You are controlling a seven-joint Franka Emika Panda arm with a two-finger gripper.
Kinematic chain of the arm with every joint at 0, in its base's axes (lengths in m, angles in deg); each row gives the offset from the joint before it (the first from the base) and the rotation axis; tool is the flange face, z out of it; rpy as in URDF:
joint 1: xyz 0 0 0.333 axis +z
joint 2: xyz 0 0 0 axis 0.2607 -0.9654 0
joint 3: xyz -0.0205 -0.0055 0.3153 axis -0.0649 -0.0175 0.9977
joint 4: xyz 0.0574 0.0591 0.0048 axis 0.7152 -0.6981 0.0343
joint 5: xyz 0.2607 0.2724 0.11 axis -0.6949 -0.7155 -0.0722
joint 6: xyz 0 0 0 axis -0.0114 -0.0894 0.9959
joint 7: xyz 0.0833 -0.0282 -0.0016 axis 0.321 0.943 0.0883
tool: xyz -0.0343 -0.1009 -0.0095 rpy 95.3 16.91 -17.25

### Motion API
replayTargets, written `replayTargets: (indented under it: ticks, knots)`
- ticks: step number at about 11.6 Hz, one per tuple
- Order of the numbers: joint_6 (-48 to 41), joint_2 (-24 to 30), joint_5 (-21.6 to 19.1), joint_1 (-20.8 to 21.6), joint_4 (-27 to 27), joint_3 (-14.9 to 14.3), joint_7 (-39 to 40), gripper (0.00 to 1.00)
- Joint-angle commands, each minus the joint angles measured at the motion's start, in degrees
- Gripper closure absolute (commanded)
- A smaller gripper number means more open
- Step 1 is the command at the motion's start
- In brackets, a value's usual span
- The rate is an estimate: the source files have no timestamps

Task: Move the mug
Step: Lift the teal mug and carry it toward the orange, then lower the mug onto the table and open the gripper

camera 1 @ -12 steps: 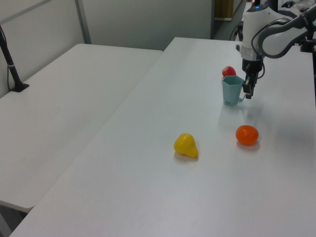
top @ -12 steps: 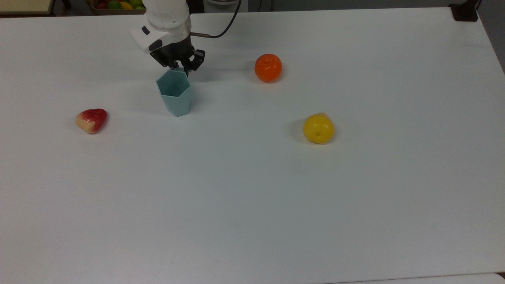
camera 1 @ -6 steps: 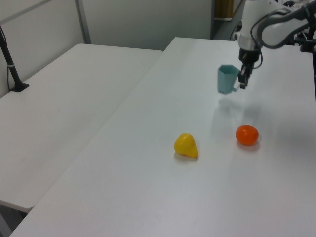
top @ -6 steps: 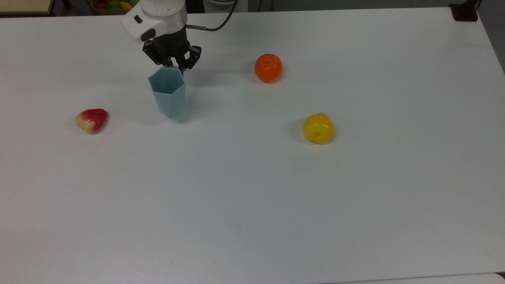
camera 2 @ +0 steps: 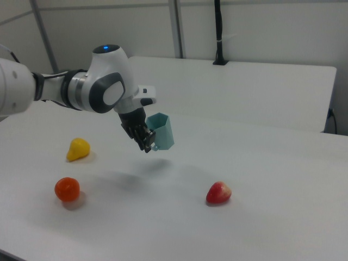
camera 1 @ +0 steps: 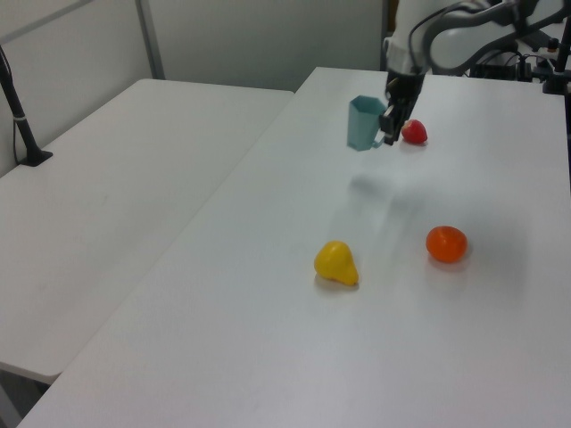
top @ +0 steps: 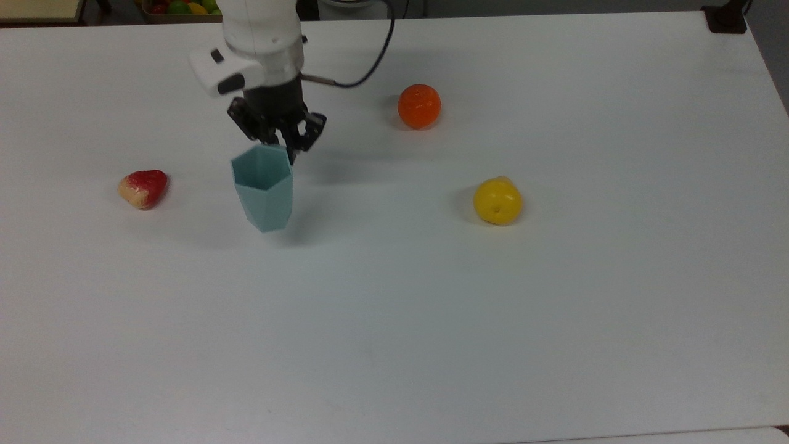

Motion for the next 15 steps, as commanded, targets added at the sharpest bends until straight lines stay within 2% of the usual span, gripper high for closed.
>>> replayTargets:
  ticks: [1, 5, 8, 11, 12, 15]
  knots:
    - [-1.8, -6.7, 0.0, 2.4, 6.3, -0.2, -3.9, 0.91]
    - [-1.2, -9.5, 0.5, 4.1, 6.7, -0.4, -5.5, 0.88]
    - [-1.1, -10.1, 0.5, 4.3, 6.7, -0.4, -5.6, 0.78]
    - [-1.0, -10.8, 0.6, 4.4, 6.8, -0.4, -7.2, 0.54]
    - [-1.0, -10.8, 0.8, 4.4, 6.8, -0.4, -7.5, 0.50]
    - [-2.4, -9.7, 0.9, 4.4, 8.3, -0.4, -8.3, 0.27]
